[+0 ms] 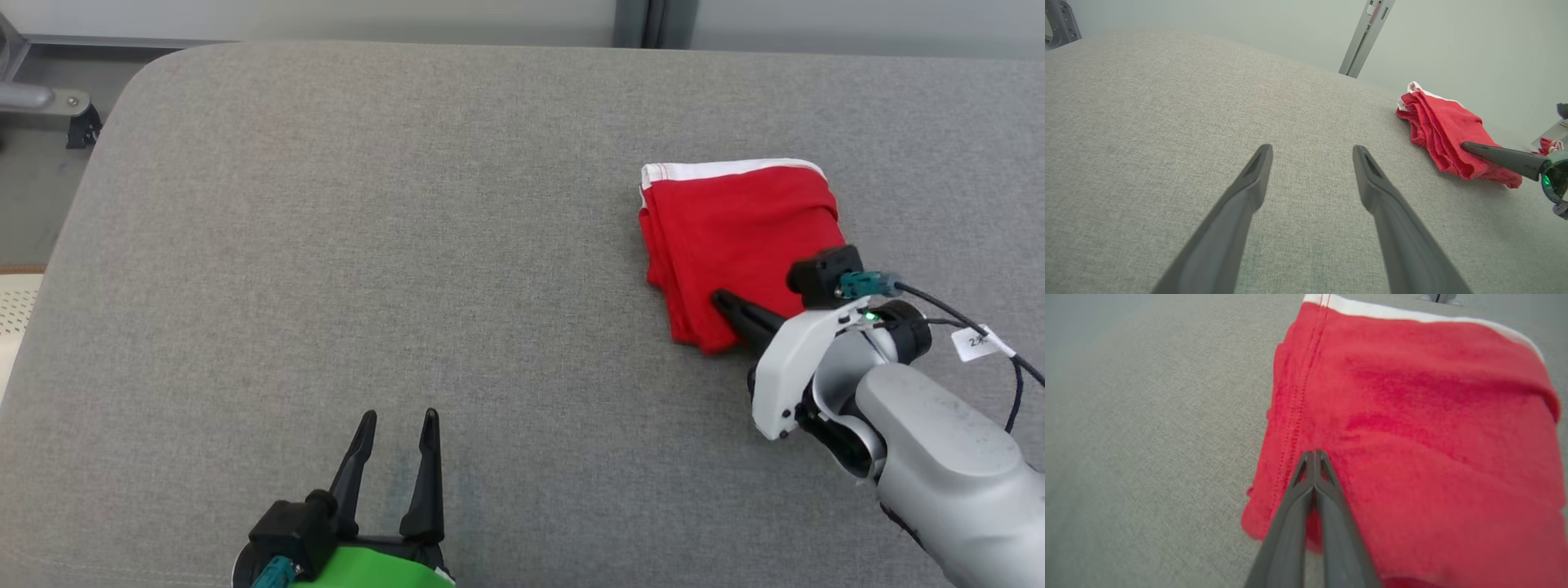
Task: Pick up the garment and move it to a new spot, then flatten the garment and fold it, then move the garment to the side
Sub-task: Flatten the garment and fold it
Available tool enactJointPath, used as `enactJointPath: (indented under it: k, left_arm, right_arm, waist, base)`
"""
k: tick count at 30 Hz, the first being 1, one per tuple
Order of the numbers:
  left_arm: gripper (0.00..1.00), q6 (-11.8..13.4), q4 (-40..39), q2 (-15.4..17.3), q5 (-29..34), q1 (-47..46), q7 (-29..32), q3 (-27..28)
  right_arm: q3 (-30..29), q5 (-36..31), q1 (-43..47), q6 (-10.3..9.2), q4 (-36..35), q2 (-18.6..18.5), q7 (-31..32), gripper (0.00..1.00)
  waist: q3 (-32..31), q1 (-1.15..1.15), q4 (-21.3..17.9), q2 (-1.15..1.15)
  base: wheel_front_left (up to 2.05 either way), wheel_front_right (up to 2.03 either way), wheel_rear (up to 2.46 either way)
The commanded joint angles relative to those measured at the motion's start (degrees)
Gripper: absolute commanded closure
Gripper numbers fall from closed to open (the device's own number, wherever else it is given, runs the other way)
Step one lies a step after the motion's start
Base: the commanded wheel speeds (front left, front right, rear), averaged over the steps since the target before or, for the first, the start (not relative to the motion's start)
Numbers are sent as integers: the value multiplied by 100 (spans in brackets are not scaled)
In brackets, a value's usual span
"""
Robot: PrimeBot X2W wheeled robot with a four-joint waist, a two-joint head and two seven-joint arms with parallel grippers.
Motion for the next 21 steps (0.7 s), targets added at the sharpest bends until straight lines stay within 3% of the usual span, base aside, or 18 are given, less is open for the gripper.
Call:
enactJointPath:
  k: [1,9,15,19,20,21]
  left_arm:
    - [0,3,0,10,29,89,0,33]
    - [0,11,32,10,81,222,0,195]
    - [0,-15,8,10,203,510,0,582]
    - [0,-70,-37,10,303,736,0,877]
    - [0,-105,-27,11,351,797,0,956]
    - [0,-132,-20,11,393,842,0,1024]
  right_arm:
    - [99,62,94,-5,-36,-5,23,100]
    - [450,174,354,-5,35,196,-309,100]
    - [87,97,629,-5,-1,301,-1042,100]
    - [-367,-242,913,-6,-65,272,-1371,52]
    - [-533,-369,1000,-6,-101,260,-1435,17]
    - [-685,-470,1089,-6,-133,262,-1473,1]
  waist:
    - [-71,0,-51,0]
    - [-417,0,-170,0]
    - [-861,0,-341,0]
    - [-1105,0,-490,0]
    - [-1167,0,-526,0]
    - [-1222,0,-554,0]
  base:
    - [0,0,0]
    - [0,0,0]
    - [0,0,0]
    - [0,0,0]
    - [0,0,0]
    - [0,0,0]
